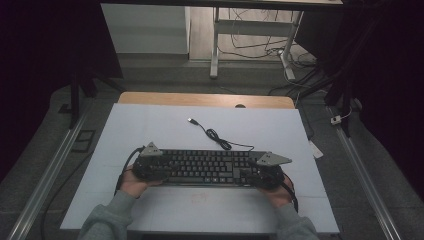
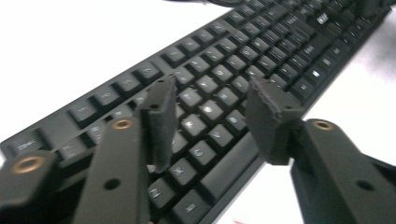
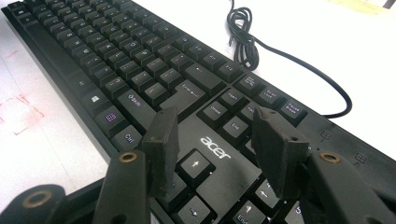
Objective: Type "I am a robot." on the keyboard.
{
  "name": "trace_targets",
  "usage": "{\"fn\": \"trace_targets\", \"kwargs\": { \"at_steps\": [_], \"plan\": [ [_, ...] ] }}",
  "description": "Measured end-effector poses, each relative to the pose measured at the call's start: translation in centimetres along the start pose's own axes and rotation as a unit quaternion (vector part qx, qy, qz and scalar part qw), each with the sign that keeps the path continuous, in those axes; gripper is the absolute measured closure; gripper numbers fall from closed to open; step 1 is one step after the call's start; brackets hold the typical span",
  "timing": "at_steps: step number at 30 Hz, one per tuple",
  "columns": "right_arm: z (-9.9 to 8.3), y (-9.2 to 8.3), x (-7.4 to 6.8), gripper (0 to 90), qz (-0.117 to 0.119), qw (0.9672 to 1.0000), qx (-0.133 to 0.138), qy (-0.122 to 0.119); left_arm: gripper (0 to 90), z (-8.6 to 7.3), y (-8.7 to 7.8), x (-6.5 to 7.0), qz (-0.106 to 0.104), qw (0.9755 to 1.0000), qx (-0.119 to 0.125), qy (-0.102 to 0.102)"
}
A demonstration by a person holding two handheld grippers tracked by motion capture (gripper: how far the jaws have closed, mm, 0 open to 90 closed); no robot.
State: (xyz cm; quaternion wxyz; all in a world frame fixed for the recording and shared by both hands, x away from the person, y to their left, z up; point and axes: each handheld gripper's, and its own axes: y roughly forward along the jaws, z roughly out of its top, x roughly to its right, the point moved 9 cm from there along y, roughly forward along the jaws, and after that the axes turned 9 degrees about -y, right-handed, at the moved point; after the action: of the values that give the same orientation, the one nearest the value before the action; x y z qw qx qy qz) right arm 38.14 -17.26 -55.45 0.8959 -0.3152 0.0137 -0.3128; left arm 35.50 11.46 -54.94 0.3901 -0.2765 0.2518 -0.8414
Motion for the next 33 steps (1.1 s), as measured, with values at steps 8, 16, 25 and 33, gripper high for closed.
{"fn": "trace_targets", "kwargs": {
  "at_steps": [8,16,25,33],
  "plan": [
    [-0.1,0.0,0.1,51.1,-0.001,1.0000,-0.001,0.001,43.0,0.2,-0.4,-0.7,0.013,0.9998,0.003,-0.012],
    [-0.1,0.0,0.1,51.0,-0.002,1.0000,0.000,0.000,42.6,0.0,-0.5,-1.4,0.026,0.9995,0.000,-0.016],
    [-0.1,0.0,0.1,51.0,-0.002,1.0000,-0.004,-0.001,44.6,-0.4,-0.5,-2.6,0.048,0.9987,-0.009,-0.012],
    [-0.2,0.1,0.0,51.0,-0.002,1.0000,-0.005,-0.001,53.0,-0.8,-0.6,-3.2,0.056,0.9982,-0.018,-0.008]
  ]
}}
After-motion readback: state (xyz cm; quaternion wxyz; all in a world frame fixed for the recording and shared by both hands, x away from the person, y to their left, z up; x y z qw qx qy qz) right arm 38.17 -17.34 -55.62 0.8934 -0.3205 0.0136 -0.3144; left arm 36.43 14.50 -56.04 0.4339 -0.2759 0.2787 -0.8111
